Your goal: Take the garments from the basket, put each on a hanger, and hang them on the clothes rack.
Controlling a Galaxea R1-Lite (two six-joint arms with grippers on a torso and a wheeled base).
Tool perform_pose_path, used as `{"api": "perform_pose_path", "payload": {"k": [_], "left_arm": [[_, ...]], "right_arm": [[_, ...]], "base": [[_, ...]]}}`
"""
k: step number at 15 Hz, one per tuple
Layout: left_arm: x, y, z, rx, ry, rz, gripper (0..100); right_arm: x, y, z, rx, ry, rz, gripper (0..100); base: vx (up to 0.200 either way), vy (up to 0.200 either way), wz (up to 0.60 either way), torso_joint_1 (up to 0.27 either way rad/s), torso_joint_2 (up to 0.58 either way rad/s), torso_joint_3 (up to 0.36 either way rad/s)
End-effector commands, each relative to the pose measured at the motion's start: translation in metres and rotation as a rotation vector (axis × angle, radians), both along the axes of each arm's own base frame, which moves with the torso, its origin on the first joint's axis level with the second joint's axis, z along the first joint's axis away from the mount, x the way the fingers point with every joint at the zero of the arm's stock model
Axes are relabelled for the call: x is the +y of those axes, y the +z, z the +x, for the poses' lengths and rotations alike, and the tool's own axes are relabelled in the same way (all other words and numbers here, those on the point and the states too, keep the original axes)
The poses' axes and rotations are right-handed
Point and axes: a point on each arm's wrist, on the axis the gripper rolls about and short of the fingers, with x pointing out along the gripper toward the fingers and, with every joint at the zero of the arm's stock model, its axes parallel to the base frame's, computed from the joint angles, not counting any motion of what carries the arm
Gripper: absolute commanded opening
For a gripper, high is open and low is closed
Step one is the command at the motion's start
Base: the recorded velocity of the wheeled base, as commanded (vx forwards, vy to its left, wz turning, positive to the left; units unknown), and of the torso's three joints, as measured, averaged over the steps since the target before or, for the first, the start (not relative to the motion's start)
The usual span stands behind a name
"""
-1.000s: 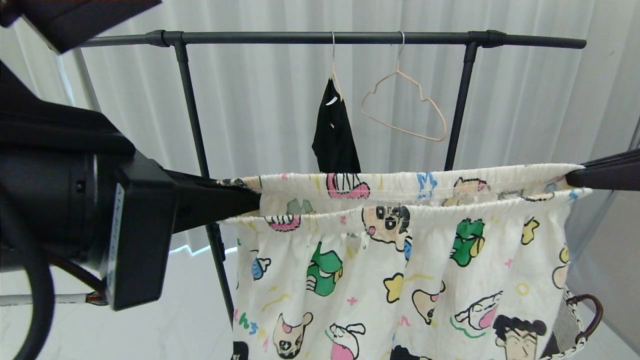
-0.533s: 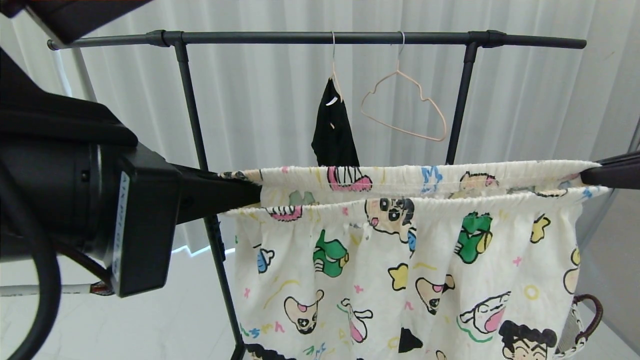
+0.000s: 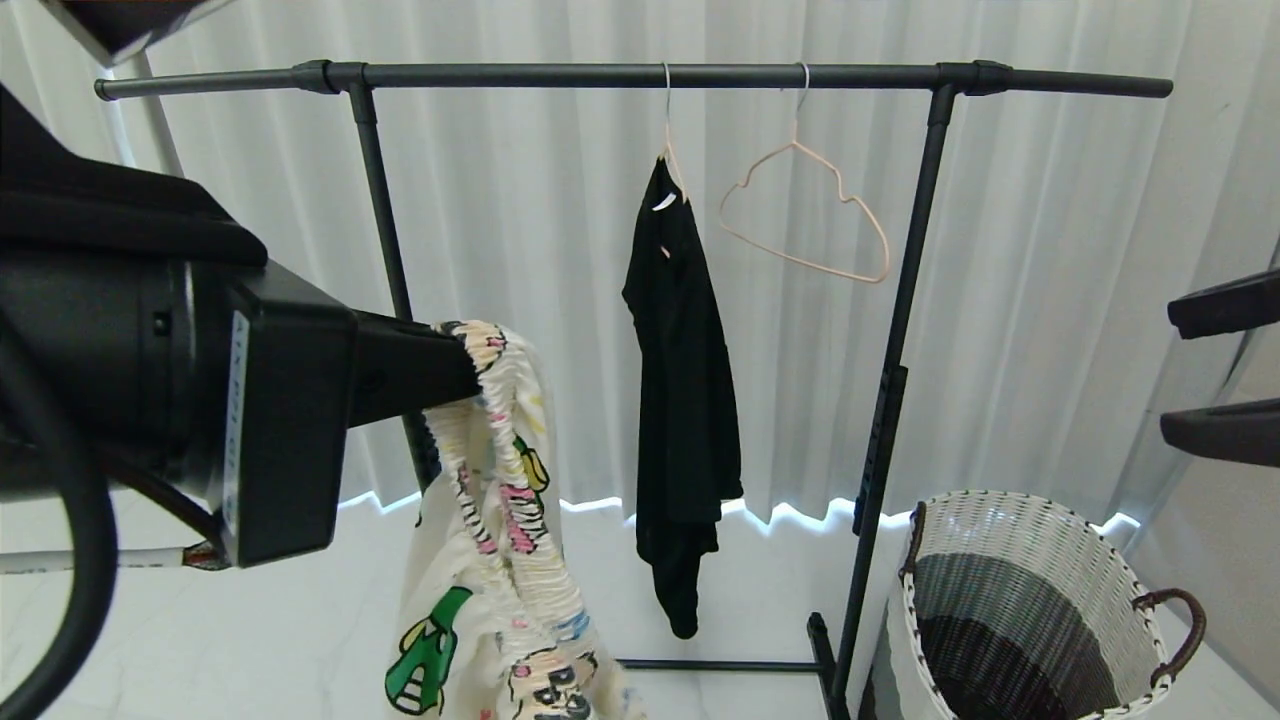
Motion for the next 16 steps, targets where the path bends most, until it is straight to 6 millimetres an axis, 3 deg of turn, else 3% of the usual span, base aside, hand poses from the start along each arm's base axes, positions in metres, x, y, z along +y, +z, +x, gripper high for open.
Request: {"api": "perform_pose_path", "payload": {"k": [1, 4, 8, 12, 16], "left_arm": [[-0.001, -0.001, 0.001, 0.004, 0.001, 0.003, 0], [0.0, -0.003, 0.004, 0.008, 0.019, 0.005, 0], [-0.004, 0.001, 0.028, -0.058, 0.103, -0.076, 0], [0.011, 0.001, 0.044, -0.075, 0.209, -0.087, 0], [0.038, -0.01, 0.073, -0.109, 0.391, -0.088, 0]], "right_arm": [[-0.001, -0.001, 0.0, 0.001, -0.005, -0.001, 100], [-0.005, 0.0, 0.002, -0.001, -0.037, 0.005, 100], [-0.01, 0.001, -0.001, -0.007, -0.048, 0.016, 100], [-0.015, 0.0, 0.0, -0.009, -0.089, 0.014, 100], [-0.034, -0.029, 0.028, 0.035, -0.453, -0.131, 100]], "base": [[0.0, 0.0, 0.0, 0.0, 0.0, 0.0], [0.0, 0.0, 0.0, 0.0, 0.0, 0.0], [0.0, 0.0, 0.0, 0.0, 0.0, 0.0], [0.0, 0.0, 0.0, 0.0, 0.0, 0.0], [0.0, 0.0, 0.0, 0.0, 0.0, 0.0]]}}
